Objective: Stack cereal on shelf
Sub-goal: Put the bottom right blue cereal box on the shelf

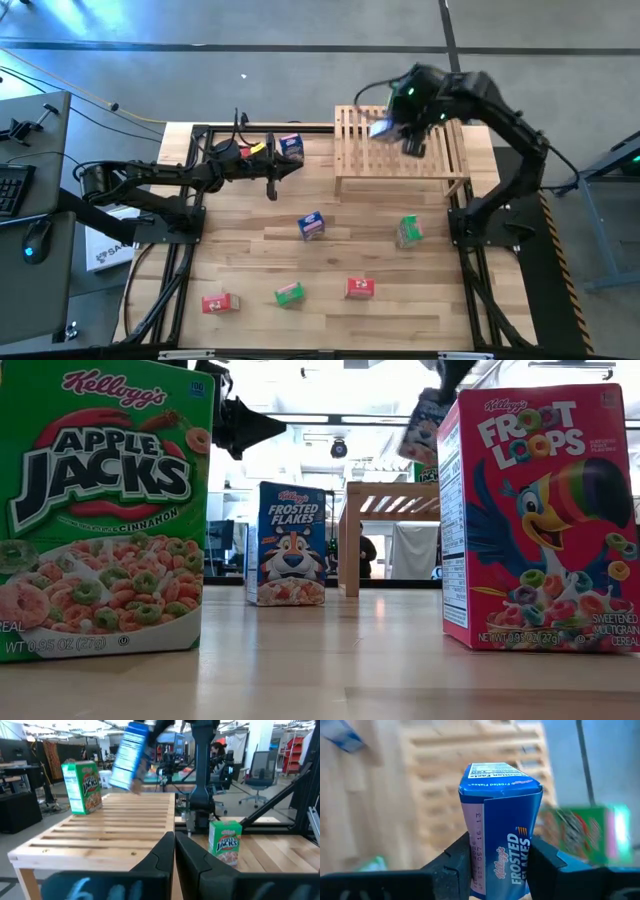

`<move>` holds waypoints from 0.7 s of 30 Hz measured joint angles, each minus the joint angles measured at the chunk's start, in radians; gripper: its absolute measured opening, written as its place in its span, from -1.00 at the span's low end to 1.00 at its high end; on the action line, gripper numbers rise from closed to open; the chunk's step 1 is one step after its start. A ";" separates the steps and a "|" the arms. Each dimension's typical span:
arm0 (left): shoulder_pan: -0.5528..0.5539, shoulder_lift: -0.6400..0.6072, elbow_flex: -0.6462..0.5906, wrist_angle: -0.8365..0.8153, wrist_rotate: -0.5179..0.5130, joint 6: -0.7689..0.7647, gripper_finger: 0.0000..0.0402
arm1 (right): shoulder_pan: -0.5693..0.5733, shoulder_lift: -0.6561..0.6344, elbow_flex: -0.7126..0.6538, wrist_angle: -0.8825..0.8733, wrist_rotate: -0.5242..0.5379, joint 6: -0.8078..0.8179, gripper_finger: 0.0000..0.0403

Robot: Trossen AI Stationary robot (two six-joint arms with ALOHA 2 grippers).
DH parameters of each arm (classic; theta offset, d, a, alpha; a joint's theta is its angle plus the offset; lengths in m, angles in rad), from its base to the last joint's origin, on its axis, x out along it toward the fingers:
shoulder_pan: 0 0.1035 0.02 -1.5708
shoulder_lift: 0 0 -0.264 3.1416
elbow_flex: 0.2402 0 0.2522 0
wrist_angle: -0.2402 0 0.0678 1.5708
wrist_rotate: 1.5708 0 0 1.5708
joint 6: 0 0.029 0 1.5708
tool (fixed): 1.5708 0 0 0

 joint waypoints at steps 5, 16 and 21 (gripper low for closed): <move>0.000 0.000 0.000 -0.033 0.000 0.000 -0.97 | -0.152 -0.073 -0.064 0.000 0.005 -0.086 -0.39; -0.010 0.000 0.000 -0.056 0.000 -0.001 -0.97 | -0.331 -0.176 -0.259 0.001 0.017 -0.210 -0.41; -0.014 0.000 0.000 -0.055 0.000 0.000 -0.97 | -0.338 -0.177 -0.317 0.001 0.098 -0.221 -0.42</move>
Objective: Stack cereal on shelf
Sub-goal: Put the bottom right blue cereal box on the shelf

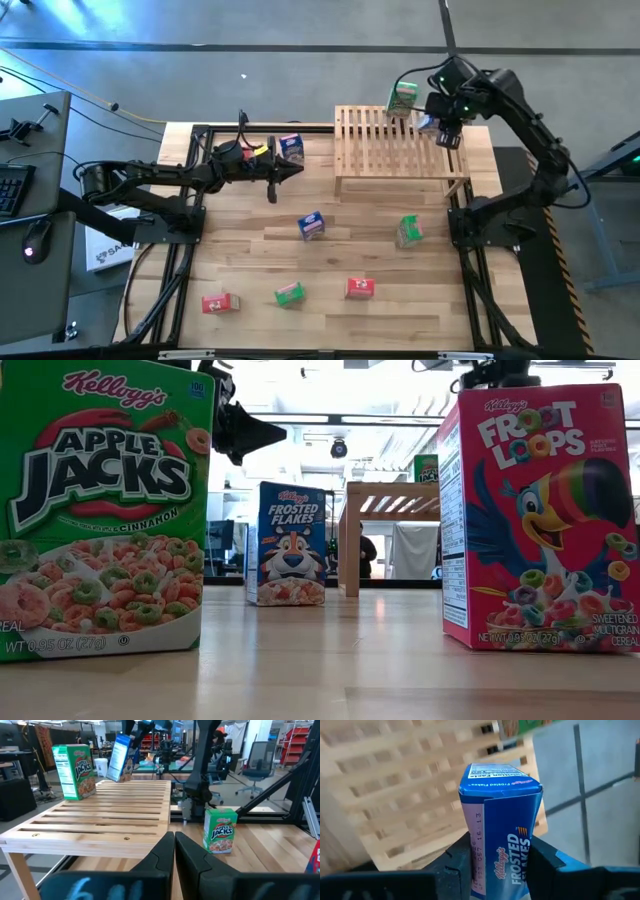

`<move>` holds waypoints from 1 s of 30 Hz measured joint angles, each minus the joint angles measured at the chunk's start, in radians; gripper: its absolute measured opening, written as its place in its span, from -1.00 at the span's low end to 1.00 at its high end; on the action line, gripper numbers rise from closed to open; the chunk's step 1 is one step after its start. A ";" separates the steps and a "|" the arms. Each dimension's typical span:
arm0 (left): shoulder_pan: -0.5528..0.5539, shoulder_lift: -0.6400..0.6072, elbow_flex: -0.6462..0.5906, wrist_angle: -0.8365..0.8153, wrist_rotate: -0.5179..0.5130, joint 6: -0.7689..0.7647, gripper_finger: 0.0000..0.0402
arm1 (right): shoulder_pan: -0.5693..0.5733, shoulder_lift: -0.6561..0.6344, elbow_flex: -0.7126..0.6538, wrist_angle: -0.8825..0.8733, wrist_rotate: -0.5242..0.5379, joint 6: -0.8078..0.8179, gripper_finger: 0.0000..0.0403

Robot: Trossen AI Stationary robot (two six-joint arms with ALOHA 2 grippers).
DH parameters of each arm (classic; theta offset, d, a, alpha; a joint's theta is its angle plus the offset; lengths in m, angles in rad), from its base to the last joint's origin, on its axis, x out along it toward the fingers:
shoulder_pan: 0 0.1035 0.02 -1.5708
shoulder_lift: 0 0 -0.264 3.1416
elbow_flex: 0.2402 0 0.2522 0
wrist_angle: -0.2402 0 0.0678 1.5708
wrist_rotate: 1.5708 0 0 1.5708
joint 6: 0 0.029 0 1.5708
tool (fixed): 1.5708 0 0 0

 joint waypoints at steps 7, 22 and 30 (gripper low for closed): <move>0.000 0.000 0.000 0.000 0.000 0.004 -0.97 | 0.003 0.001 -0.029 0.005 0.048 0.000 -0.23; 0.000 0.000 0.000 0.005 0.000 0.000 -0.97 | 0.003 0.001 -0.029 0.126 0.110 -0.045 -0.01; 0.000 0.000 0.000 0.005 0.000 0.000 -0.97 | 0.006 0.002 0.003 0.154 0.132 -0.044 -0.02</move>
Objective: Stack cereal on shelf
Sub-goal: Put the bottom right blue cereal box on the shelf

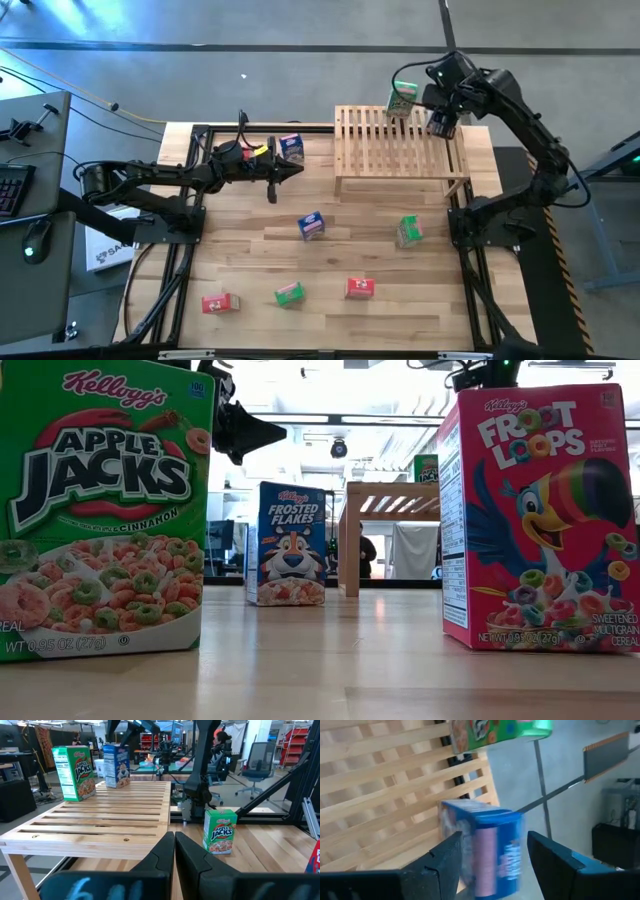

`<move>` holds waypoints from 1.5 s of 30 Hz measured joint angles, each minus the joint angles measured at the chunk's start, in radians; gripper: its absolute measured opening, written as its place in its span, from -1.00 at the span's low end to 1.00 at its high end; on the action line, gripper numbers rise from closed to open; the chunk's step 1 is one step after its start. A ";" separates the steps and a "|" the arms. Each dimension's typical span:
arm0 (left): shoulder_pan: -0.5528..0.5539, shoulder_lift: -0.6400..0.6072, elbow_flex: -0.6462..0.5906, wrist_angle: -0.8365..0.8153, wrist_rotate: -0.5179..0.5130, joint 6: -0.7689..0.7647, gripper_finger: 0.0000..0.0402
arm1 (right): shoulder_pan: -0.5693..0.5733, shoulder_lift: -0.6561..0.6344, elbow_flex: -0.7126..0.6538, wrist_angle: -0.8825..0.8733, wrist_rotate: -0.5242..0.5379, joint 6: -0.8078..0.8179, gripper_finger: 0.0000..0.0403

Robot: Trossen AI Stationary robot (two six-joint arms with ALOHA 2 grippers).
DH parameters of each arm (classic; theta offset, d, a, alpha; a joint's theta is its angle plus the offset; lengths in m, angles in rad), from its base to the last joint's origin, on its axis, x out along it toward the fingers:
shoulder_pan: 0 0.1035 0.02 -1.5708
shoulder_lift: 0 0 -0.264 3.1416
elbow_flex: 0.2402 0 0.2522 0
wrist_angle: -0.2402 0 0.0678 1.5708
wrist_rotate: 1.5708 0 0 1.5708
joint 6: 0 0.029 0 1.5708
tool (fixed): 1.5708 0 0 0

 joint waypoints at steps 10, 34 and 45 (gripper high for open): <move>0.000 0.000 0.000 0.000 0.000 0.000 -0.97 | 0.063 -0.062 0.093 -0.142 -0.087 0.373 -0.71; 0.000 0.000 -0.001 -0.002 0.006 0.008 -0.97 | 0.063 -0.303 -0.733 0.491 0.108 0.728 -1.00; 0.000 0.000 -0.001 -0.002 0.006 0.008 -0.97 | 0.117 -0.304 -0.665 0.272 0.124 0.967 -1.00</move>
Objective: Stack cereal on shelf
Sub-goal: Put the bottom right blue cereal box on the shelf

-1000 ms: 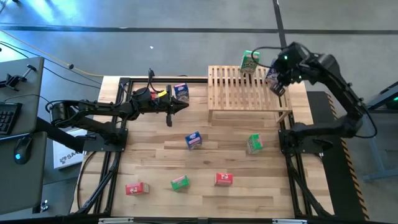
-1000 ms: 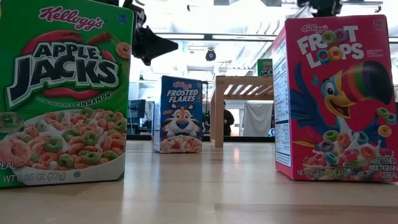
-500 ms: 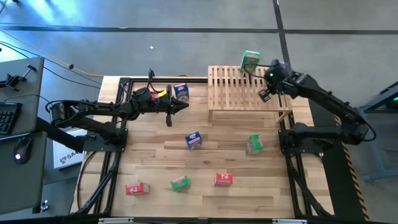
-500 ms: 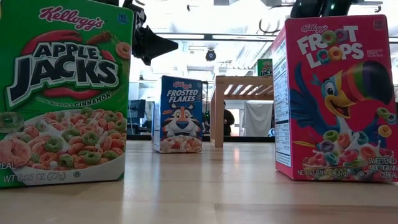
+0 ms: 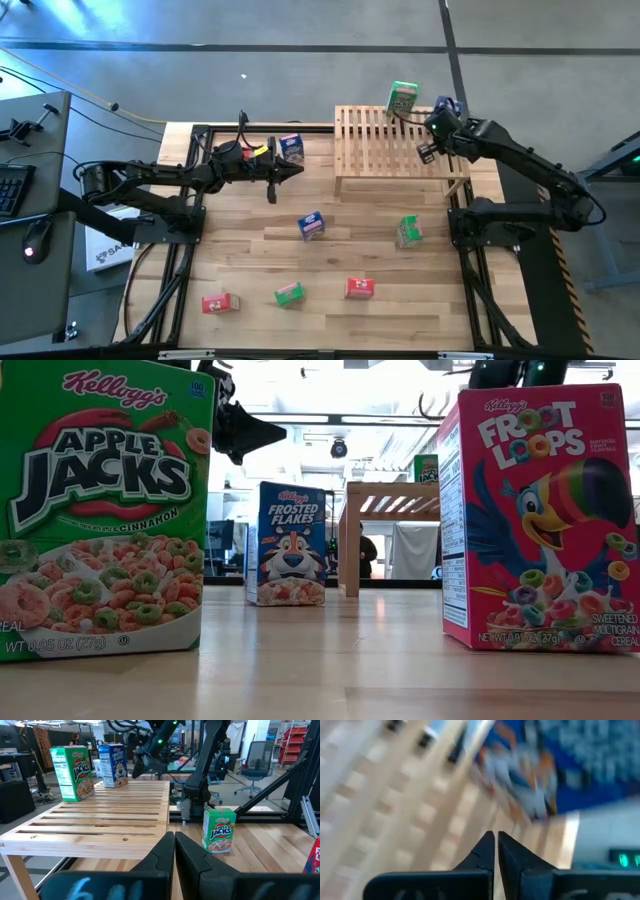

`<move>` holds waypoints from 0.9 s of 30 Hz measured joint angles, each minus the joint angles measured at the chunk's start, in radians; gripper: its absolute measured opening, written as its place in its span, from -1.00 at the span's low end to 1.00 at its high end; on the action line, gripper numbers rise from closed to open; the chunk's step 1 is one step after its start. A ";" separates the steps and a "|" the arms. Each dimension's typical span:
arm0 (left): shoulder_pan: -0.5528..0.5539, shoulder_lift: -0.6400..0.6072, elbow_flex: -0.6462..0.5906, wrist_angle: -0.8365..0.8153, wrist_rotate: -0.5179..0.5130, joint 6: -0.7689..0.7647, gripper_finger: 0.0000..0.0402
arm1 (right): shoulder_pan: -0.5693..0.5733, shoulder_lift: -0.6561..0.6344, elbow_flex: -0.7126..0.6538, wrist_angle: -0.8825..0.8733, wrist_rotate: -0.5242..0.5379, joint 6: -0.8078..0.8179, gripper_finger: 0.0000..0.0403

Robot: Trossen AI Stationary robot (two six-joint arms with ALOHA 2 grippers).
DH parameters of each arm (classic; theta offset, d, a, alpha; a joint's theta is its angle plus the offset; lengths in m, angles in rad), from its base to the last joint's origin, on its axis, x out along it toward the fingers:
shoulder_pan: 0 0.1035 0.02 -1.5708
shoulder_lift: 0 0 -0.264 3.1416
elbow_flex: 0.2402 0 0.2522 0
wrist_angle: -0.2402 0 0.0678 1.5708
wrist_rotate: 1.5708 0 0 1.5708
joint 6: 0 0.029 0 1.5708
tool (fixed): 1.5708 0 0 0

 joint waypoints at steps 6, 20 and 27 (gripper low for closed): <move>0.000 0.000 0.000 0.000 0.000 0.000 -0.97 | 0.004 0.000 -0.048 -0.045 0.112 0.184 -1.00; 0.000 0.000 0.000 0.000 0.000 0.000 -0.97 | -0.009 0.002 -0.079 0.228 0.178 0.072 -1.00; 0.000 0.000 0.000 -0.002 0.000 0.000 -0.97 | 0.028 0.002 -0.013 0.002 0.171 0.136 -1.00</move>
